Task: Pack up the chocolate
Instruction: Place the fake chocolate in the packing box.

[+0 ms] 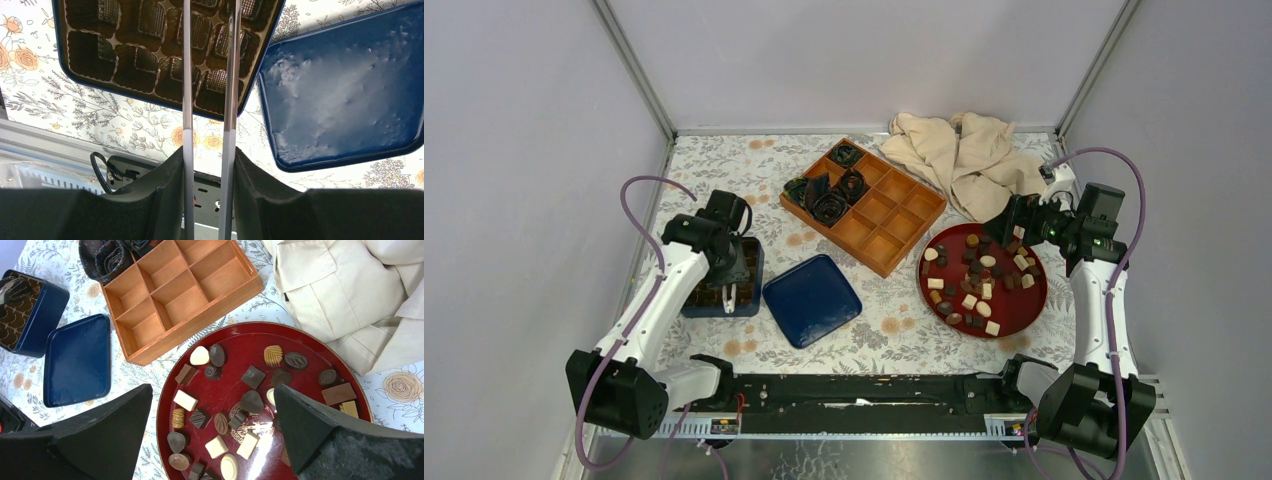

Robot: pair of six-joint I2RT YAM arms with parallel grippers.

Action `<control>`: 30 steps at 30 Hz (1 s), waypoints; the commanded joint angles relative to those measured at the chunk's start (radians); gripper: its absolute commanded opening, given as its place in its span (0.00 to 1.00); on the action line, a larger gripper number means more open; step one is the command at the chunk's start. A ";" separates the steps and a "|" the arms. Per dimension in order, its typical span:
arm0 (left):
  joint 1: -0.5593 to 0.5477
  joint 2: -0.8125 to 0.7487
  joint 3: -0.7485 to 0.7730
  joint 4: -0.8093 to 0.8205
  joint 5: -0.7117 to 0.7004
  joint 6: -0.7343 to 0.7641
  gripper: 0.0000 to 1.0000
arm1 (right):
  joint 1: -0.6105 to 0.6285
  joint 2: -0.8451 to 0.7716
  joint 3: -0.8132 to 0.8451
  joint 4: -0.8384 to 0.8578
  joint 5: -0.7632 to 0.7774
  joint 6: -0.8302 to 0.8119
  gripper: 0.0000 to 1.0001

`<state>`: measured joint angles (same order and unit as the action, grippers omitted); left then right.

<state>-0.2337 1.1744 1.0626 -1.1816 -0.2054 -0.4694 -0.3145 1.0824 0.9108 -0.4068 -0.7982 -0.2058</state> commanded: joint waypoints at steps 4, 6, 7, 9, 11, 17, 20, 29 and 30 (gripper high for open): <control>0.005 -0.041 0.027 0.000 -0.019 -0.014 0.41 | -0.005 -0.001 0.002 0.028 -0.025 -0.008 1.00; 0.005 -0.061 0.055 -0.009 -0.005 -0.017 0.39 | -0.005 0.001 0.001 0.028 -0.027 -0.007 1.00; 0.005 -0.074 0.067 -0.010 0.010 -0.017 0.39 | -0.005 0.001 0.000 0.027 -0.031 -0.009 1.00; 0.005 -0.101 0.088 -0.007 0.066 -0.013 0.38 | -0.005 0.001 0.000 0.024 -0.045 -0.017 1.00; 0.005 -0.137 0.098 0.026 0.149 -0.004 0.38 | -0.005 -0.004 -0.002 0.023 -0.071 -0.027 1.00; 0.005 -0.205 0.079 0.145 0.315 0.002 0.36 | -0.002 -0.031 -0.034 0.031 -0.255 -0.085 1.00; 0.005 -0.230 0.061 0.259 0.418 0.010 0.36 | 0.027 -0.068 -0.097 0.086 -0.413 -0.156 1.00; 0.006 -0.219 -0.024 0.575 0.460 0.061 0.36 | 0.517 0.008 -0.082 -0.139 -0.311 -0.673 0.91; 0.005 -0.214 -0.034 0.596 0.450 0.073 0.36 | 0.574 0.031 -0.081 -0.073 -0.250 -0.624 0.88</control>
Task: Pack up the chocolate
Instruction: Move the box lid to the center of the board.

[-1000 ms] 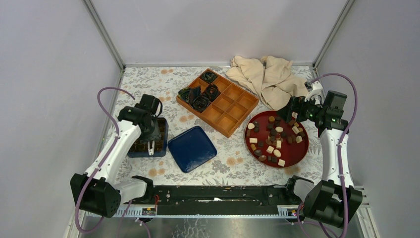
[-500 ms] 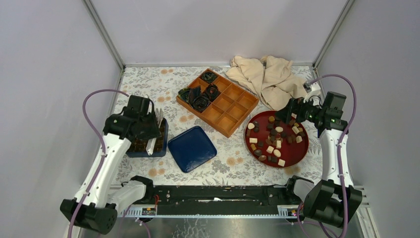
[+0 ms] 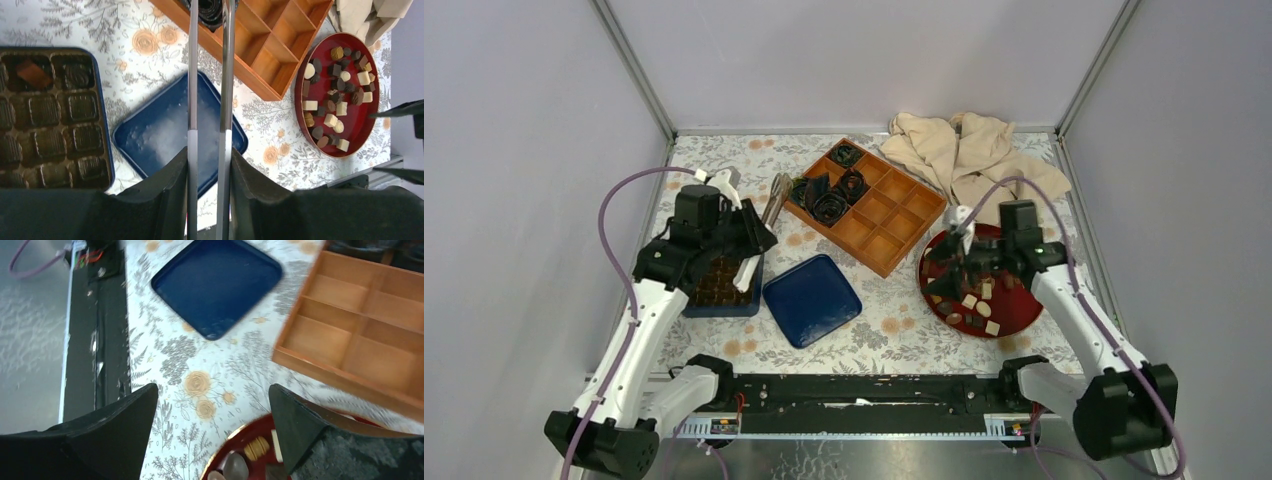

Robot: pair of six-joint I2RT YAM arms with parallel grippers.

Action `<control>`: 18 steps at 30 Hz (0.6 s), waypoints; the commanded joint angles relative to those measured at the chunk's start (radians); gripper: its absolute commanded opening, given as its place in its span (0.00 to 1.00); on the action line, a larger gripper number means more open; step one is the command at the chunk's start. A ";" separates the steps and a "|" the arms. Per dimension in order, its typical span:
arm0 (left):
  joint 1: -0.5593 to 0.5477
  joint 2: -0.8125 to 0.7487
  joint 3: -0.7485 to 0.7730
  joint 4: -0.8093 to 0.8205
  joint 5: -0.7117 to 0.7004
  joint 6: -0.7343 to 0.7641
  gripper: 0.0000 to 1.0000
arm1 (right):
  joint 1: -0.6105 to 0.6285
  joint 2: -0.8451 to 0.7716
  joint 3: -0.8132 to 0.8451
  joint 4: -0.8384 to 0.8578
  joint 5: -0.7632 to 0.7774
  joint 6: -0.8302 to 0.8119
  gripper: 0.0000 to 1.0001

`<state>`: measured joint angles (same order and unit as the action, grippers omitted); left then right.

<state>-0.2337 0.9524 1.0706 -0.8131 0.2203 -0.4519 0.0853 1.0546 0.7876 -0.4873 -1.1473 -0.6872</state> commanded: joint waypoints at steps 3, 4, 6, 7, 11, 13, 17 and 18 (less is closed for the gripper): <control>0.005 0.015 -0.073 0.276 -0.004 0.092 0.36 | 0.352 0.159 0.078 0.084 0.288 -0.081 0.77; 0.005 0.010 -0.087 0.289 -0.016 0.101 0.36 | 0.398 0.195 0.094 0.102 0.343 -0.077 0.75; 0.006 -0.008 -0.121 0.320 -0.032 0.119 0.36 | 0.469 0.270 0.128 0.137 0.428 -0.049 0.71; 0.007 -0.019 -0.140 0.336 -0.042 0.125 0.36 | 0.503 0.306 0.151 0.145 0.454 -0.033 0.69; 0.007 -0.081 -0.222 0.416 -0.070 0.137 0.36 | 0.642 0.477 0.238 0.189 0.599 0.099 0.67; 0.007 -0.117 -0.258 0.453 -0.077 0.136 0.36 | 0.691 0.546 0.282 0.236 0.708 0.227 0.71; 0.008 -0.165 -0.287 0.473 -0.093 0.144 0.36 | 0.739 0.663 0.353 0.289 0.818 0.390 0.72; 0.008 -0.168 -0.290 0.476 -0.092 0.144 0.35 | 0.744 0.694 0.377 0.287 0.838 0.414 0.72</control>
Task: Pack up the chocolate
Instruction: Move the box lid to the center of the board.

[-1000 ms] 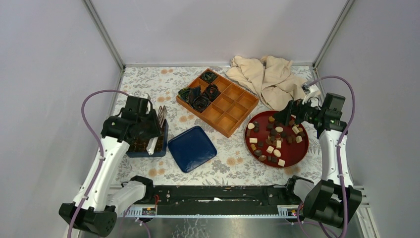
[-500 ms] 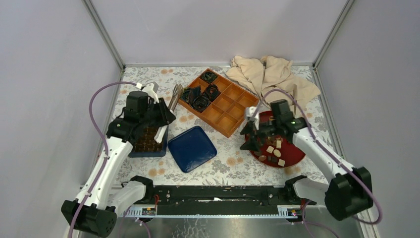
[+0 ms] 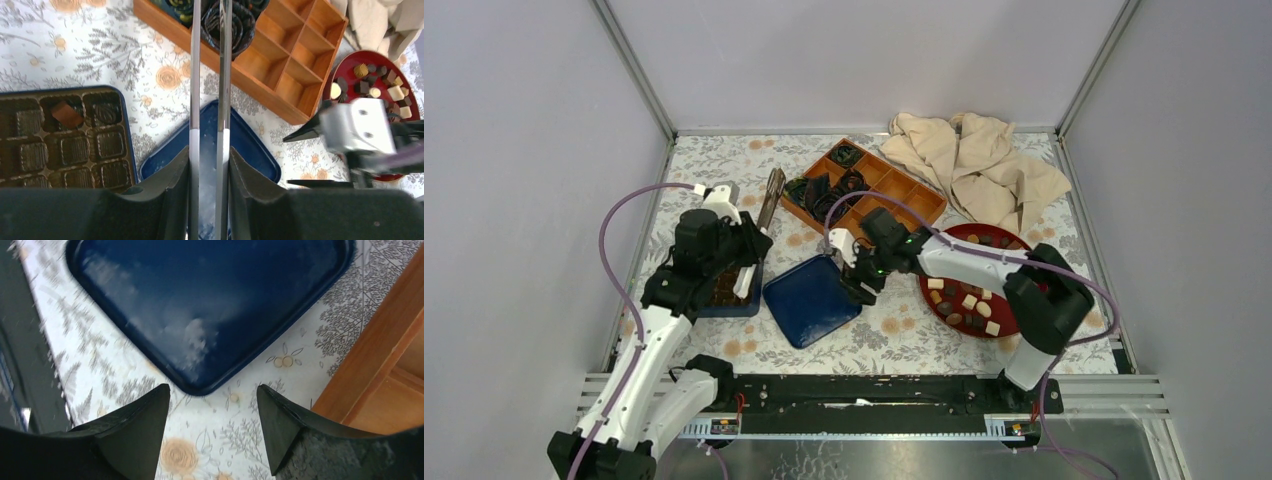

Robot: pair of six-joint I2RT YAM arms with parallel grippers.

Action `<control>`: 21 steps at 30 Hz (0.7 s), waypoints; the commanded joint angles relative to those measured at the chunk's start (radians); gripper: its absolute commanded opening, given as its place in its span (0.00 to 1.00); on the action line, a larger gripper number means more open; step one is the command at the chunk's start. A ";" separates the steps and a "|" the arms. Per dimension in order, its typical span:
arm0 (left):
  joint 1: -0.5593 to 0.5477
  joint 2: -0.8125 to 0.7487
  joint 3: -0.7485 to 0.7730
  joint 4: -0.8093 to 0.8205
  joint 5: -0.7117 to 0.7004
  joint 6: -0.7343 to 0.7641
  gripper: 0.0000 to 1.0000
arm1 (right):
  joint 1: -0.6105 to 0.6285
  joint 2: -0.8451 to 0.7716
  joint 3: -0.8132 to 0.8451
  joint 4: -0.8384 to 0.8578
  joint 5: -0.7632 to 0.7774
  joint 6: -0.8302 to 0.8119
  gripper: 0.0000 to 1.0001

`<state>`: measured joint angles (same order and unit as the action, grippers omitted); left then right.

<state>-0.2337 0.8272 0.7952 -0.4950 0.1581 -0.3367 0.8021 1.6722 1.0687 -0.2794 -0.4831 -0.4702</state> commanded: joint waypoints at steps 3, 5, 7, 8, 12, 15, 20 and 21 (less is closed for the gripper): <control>0.010 -0.051 -0.017 0.159 -0.033 0.029 0.35 | 0.051 0.169 0.173 0.051 0.241 0.235 0.67; 0.009 -0.052 -0.020 0.161 -0.033 0.028 0.35 | 0.060 0.218 0.211 0.030 0.273 0.240 0.63; 0.011 -0.054 -0.022 0.164 -0.029 0.027 0.35 | 0.063 0.248 0.230 0.019 0.287 0.248 0.56; 0.011 -0.054 -0.022 0.166 -0.028 0.027 0.35 | 0.066 0.257 0.232 0.018 0.303 0.249 0.53; 0.013 -0.055 -0.023 0.167 -0.020 0.027 0.35 | 0.083 0.289 0.235 0.008 0.373 0.224 0.45; 0.014 -0.055 -0.024 0.168 -0.016 0.025 0.35 | 0.091 0.314 0.236 0.000 0.422 0.199 0.39; 0.015 -0.058 -0.026 0.170 -0.008 0.025 0.35 | 0.090 0.311 0.230 -0.002 0.504 0.170 0.23; 0.014 -0.059 -0.026 0.170 -0.007 0.024 0.35 | 0.088 0.306 0.228 0.002 0.529 0.166 0.21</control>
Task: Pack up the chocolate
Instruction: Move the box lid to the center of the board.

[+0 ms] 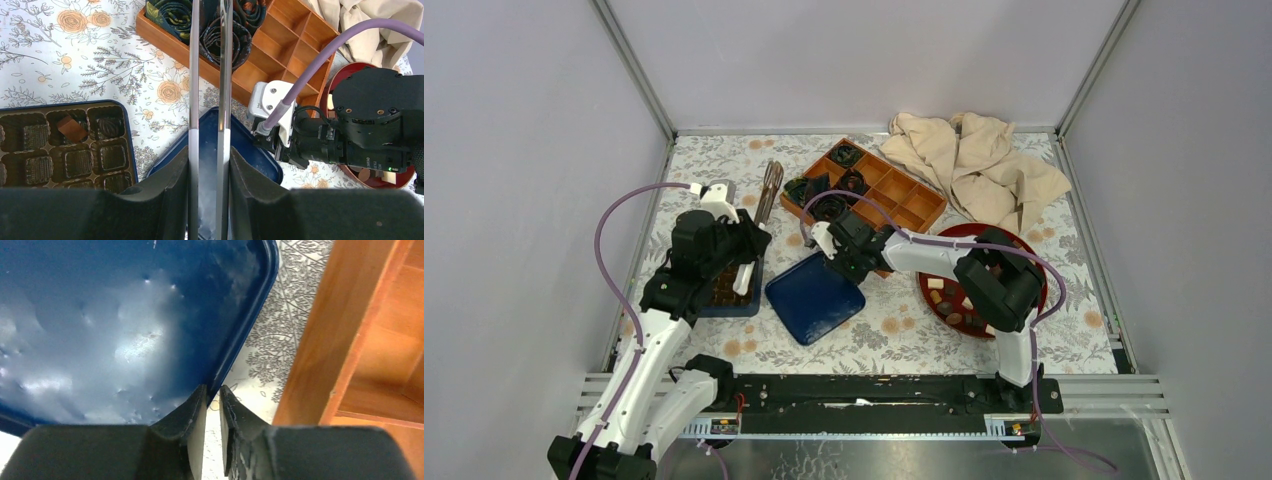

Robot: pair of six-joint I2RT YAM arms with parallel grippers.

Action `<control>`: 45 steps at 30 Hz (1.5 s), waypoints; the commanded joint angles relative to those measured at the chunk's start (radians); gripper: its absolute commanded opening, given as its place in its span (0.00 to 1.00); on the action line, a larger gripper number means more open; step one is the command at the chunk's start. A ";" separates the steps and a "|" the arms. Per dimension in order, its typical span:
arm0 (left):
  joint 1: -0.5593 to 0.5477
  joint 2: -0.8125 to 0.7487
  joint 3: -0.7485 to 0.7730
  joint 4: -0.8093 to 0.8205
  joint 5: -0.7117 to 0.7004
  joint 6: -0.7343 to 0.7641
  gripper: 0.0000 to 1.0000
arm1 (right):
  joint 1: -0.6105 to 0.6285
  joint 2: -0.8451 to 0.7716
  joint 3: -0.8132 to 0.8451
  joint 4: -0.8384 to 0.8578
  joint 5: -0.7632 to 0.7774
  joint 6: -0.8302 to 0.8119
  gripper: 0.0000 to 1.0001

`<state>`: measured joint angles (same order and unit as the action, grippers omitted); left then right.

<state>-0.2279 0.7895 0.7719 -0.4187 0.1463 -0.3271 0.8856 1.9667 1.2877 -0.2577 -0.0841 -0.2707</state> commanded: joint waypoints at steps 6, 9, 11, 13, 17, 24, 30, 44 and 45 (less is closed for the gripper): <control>0.010 -0.030 -0.004 0.096 0.009 0.014 0.35 | -0.035 0.018 0.022 -0.017 0.205 -0.060 0.14; 0.011 -0.031 -0.005 0.097 0.011 0.014 0.35 | -0.059 0.016 0.020 -0.011 0.228 -0.080 0.14; 0.010 -0.032 -0.005 0.098 0.010 0.013 0.35 | -0.072 0.012 0.017 -0.004 0.245 -0.093 0.14; 0.010 -0.032 -0.005 0.097 0.011 0.014 0.35 | -0.083 0.008 0.015 0.002 0.261 -0.104 0.14; 0.010 -0.035 -0.005 0.097 0.009 0.015 0.35 | -0.128 0.012 0.027 -0.001 0.272 -0.110 0.15; 0.013 -0.032 -0.006 0.099 0.015 0.014 0.35 | -0.204 0.020 0.053 0.007 0.279 -0.114 0.18; 0.015 -0.037 -0.007 0.100 0.012 0.014 0.35 | -0.251 0.005 0.080 -0.011 0.267 -0.144 0.22; 0.037 -0.078 -0.011 0.103 -0.063 0.008 0.35 | -0.250 -0.156 0.123 -0.122 -0.587 -0.081 0.62; 0.041 -0.078 -0.010 0.099 -0.077 0.007 0.35 | -0.246 -0.144 0.121 -0.078 -0.652 -0.022 0.61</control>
<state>-0.2050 0.7296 0.7658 -0.4103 0.1230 -0.3271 0.6353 1.8351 1.3781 -0.3939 -0.3683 -0.4107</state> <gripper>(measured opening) 0.357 0.613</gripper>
